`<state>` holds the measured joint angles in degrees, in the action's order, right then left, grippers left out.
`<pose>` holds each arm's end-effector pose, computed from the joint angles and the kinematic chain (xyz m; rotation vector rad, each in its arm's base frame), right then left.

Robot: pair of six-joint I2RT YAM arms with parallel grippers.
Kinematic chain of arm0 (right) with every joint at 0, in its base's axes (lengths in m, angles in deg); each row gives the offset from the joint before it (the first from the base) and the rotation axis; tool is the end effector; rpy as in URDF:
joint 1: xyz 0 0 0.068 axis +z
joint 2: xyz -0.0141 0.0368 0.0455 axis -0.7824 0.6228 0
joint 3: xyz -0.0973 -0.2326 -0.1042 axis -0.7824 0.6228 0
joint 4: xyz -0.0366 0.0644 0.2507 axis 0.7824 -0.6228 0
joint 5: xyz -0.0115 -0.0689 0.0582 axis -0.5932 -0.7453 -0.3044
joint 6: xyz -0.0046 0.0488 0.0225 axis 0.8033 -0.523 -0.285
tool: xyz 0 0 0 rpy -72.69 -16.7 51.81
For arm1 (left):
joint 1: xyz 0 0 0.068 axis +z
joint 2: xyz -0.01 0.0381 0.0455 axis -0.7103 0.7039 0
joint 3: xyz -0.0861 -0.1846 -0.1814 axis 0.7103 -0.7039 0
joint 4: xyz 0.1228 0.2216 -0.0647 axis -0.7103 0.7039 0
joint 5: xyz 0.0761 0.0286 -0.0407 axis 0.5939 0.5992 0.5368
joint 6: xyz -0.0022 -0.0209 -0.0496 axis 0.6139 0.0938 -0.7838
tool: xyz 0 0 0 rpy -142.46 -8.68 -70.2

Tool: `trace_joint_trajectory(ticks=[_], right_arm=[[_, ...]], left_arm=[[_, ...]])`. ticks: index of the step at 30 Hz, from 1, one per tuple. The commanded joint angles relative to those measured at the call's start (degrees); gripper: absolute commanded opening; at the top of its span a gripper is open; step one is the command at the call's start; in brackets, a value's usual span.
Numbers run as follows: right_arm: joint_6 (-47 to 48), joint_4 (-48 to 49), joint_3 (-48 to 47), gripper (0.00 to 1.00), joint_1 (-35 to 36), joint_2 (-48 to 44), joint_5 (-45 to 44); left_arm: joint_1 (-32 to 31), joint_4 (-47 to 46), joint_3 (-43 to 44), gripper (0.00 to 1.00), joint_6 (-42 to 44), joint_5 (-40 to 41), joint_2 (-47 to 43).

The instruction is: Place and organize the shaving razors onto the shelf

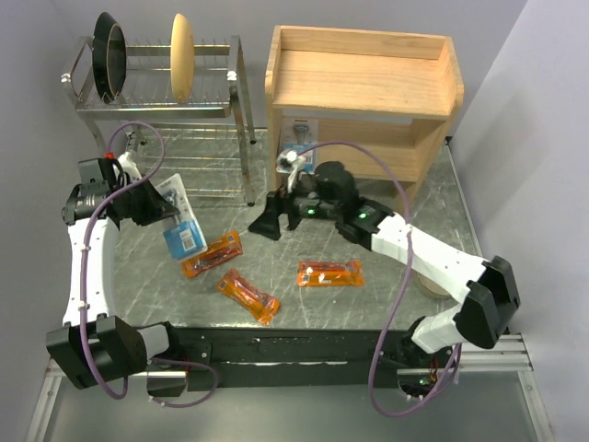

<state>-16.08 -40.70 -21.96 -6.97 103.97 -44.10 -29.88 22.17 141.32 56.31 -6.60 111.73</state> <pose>0.2243 0.2444 0.3543 -0.8258 1.7948 1.1855 0.2301 0.0458 0.3421 -0.4679 2.3522 -0.6189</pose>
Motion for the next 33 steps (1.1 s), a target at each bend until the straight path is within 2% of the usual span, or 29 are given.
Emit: trace_joint_trajectory(ticks=[1,8,15,20,23,24,33], right_arm=[[-2.88,4.87,-4.61,1.00,3.74,3.80,-2.37],[-4.99,7.33,-8.92,1.00,7.52,11.37,-4.50],[-7.81,5.05,-17.08,0.97,11.65,20.15,-6.42],[-8.34,3.39,-19.55,0.93,13.14,23.24,-7.83],[-8.60,3.38,-20.08,0.88,13.50,24.04,-7.93],[-9.13,2.25,-20.17,0.83,13.58,24.30,-7.84],[-11.24,2.85,-18.76,0.68,13.76,24.47,-11.35]], left_arm=[[0.35,-3.35,0.25,0.01,-6.58,-3.32,-0.20],[0.18,-7.03,-5.72,0.01,-9.22,-6.31,-2.30],[0.18,-7.74,-6.00,0.01,-10.80,-7.63,-3.27],[0.62,-8.09,-5.38,0.01,-11.51,-7.45,-3.10],[1.15,-8.62,-5.55,0.01,-12.30,-7.72,-3.19],[1.41,-8.70,-5.73,0.01,-12.47,-8.15,-3.10],[3.43,-8.62,-6.70,0.01,-13.27,-9.91,-3.80]])
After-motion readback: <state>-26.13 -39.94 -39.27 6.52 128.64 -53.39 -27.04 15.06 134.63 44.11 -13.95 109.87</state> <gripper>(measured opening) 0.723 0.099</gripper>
